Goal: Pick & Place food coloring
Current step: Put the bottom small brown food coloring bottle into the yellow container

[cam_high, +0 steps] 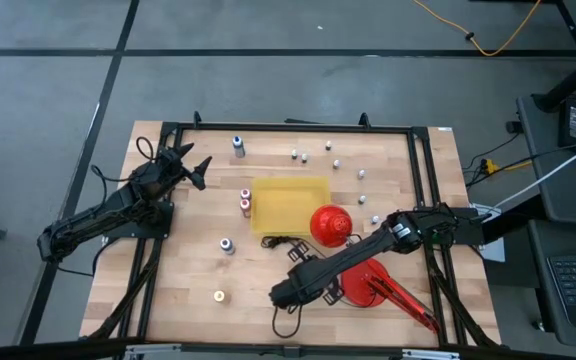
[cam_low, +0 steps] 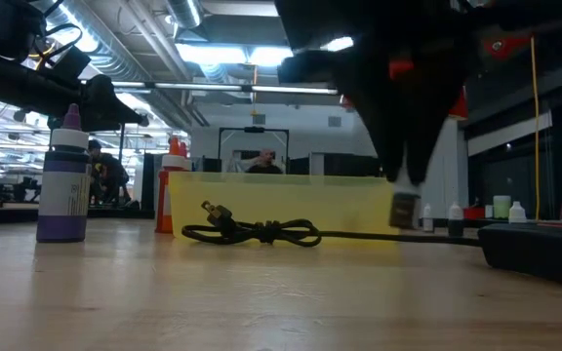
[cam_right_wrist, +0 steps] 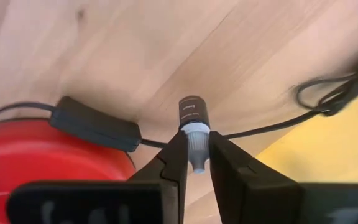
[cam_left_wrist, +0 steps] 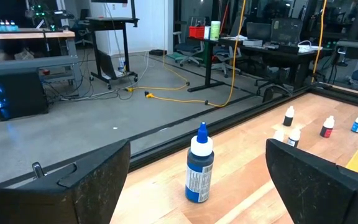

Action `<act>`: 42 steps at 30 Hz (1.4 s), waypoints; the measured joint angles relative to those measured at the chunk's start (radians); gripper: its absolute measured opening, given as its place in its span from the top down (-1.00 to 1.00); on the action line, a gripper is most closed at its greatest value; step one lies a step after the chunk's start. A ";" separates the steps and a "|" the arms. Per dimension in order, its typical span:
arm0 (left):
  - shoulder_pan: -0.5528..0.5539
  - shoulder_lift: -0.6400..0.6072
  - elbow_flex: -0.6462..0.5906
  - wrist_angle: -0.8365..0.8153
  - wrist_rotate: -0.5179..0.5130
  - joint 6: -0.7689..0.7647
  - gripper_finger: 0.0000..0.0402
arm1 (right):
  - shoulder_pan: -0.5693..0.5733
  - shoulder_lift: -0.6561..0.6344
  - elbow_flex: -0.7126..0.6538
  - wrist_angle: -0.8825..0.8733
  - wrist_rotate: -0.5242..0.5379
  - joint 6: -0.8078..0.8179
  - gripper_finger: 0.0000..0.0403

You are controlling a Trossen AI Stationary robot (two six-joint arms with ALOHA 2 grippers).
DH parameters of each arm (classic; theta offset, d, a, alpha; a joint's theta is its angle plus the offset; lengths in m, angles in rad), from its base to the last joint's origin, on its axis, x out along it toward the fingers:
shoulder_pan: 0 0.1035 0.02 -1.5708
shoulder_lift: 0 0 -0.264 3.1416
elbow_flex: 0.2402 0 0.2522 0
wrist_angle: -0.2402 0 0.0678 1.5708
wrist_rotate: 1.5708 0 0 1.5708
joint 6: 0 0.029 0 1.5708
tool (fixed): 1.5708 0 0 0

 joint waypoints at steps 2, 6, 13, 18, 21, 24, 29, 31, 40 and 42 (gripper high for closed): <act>0.000 0.000 0.000 0.000 0.000 0.000 -0.81 | 0.000 0.000 0.027 0.000 0.000 -0.001 0.70; 0.000 0.000 0.000 0.000 0.000 0.000 -0.82 | 0.000 0.000 0.084 0.000 0.000 -0.012 0.70; 0.000 0.000 0.000 0.000 0.000 0.000 -0.81 | -0.008 -0.014 0.143 -0.002 0.012 -0.044 0.69; 0.000 0.000 0.000 0.000 0.000 0.000 -0.82 | -0.039 -0.028 0.144 -0.001 0.036 -0.067 0.69; 0.000 0.000 0.000 0.000 0.000 0.000 -0.81 | -0.061 -0.029 0.145 -0.001 0.062 -0.077 0.69; 0.000 0.000 0.000 0.000 0.000 0.000 -0.81 | -0.079 -0.027 0.145 -0.001 0.081 -0.104 0.69; 0.000 0.000 0.000 0.000 0.000 0.000 -0.82 | -0.104 -0.027 0.145 -0.001 0.132 -0.134 0.69; 0.000 0.000 0.000 0.000 0.000 0.000 -0.81 | -0.113 -0.027 0.144 -0.001 0.151 -0.142 0.69; 0.000 0.000 0.000 0.000 0.000 0.000 -0.81 | -0.119 -0.029 0.144 0.029 0.227 -0.183 0.69; 0.000 0.000 0.000 0.000 0.000 0.000 -0.81 | -0.119 -0.029 0.144 0.031 0.268 -0.198 0.69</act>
